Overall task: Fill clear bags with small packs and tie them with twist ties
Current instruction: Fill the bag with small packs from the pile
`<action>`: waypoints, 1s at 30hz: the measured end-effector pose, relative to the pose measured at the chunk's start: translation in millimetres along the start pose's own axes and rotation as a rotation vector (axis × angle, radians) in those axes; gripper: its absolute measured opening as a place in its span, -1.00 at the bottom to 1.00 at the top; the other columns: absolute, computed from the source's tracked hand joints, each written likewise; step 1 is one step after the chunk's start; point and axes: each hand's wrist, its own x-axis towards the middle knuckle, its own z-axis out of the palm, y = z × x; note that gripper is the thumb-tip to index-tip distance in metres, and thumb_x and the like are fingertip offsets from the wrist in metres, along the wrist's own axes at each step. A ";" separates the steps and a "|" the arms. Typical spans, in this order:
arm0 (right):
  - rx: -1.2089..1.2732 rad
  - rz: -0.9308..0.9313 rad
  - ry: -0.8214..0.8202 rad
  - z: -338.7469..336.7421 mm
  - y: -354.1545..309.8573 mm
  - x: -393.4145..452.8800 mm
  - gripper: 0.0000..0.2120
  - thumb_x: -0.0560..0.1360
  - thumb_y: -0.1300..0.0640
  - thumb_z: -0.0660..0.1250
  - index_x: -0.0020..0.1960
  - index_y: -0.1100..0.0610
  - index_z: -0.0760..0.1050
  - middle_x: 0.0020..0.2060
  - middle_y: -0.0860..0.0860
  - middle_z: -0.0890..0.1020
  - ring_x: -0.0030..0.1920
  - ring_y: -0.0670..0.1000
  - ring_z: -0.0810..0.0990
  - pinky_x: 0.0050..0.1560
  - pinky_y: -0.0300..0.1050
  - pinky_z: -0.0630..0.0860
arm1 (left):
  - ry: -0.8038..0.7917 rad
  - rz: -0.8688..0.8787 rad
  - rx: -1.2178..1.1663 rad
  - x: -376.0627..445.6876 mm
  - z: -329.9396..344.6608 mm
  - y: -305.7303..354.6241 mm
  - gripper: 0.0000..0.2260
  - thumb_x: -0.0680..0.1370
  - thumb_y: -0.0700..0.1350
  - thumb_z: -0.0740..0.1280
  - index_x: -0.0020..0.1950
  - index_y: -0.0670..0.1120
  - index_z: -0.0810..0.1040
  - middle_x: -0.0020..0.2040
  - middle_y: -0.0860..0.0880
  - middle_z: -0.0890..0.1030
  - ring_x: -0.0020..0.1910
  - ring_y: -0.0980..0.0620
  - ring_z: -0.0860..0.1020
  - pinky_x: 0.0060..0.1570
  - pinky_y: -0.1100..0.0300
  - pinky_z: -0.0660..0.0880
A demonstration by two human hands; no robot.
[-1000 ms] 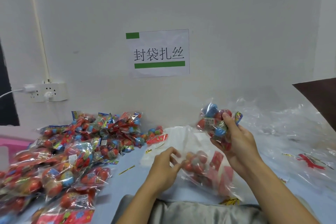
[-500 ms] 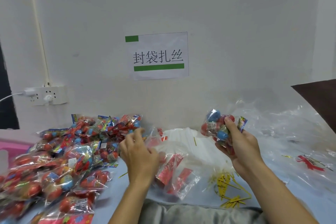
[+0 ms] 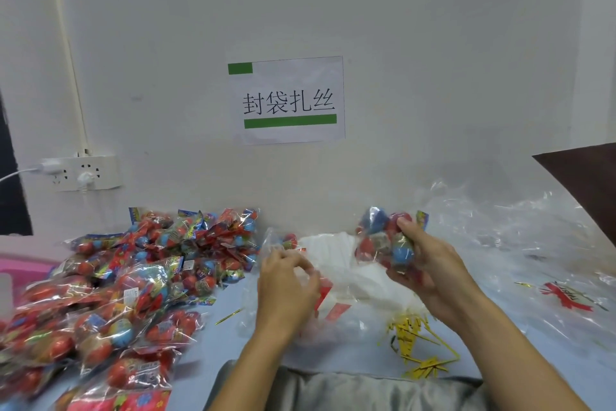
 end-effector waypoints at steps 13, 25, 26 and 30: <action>-0.737 0.145 -0.266 4.2 16.4 -7.7 -0.70 0.47 -0.08 0.49 0.03 0.14 0.65 -0.23 0.08 0.75 -0.31 0.05 0.70 -0.33 -0.15 0.57 | 0.134 -0.065 -0.300 -0.1 -13.6 13.9 -0.86 0.46 -0.23 0.46 -0.25 -0.02 0.60 -0.53 -0.04 0.51 -0.57 0.17 0.39 -0.47 0.37 0.37; -0.432 -0.118 0.114 43.7 42.1 -10.2 -0.64 0.40 -0.11 0.53 -0.13 0.20 0.61 -0.32 0.08 0.71 -0.25 0.13 0.72 -0.30 0.03 0.69 | 0.060 0.218 -0.195 -9.7 -5.9 31.8 -0.79 0.53 -0.09 0.44 -0.26 0.11 0.50 -0.56 0.08 0.47 -0.59 0.15 0.41 -0.47 0.38 0.31; -0.450 -0.113 0.056 44.9 43.8 -11.2 -0.67 0.40 -0.11 0.53 -0.14 0.16 0.61 -0.33 0.05 0.70 -0.27 0.09 0.72 -0.31 -0.01 0.69 | 0.079 0.246 -0.175 -9.6 -6.5 32.3 -0.78 0.53 -0.10 0.44 -0.26 0.11 0.50 -0.57 0.10 0.44 -0.58 0.14 0.40 -0.45 0.36 0.34; -0.583 -0.120 -0.043 48.1 49.2 -14.5 -0.65 0.26 -0.20 0.46 -0.21 0.08 0.59 -0.43 -0.05 0.62 -0.42 -0.07 0.54 -0.34 -0.08 0.59 | 0.124 0.334 -0.143 -11.4 -8.2 36.1 -0.88 0.53 -0.04 0.42 -0.21 0.06 0.61 -0.56 0.06 0.43 -0.53 0.12 0.38 -0.40 0.11 0.45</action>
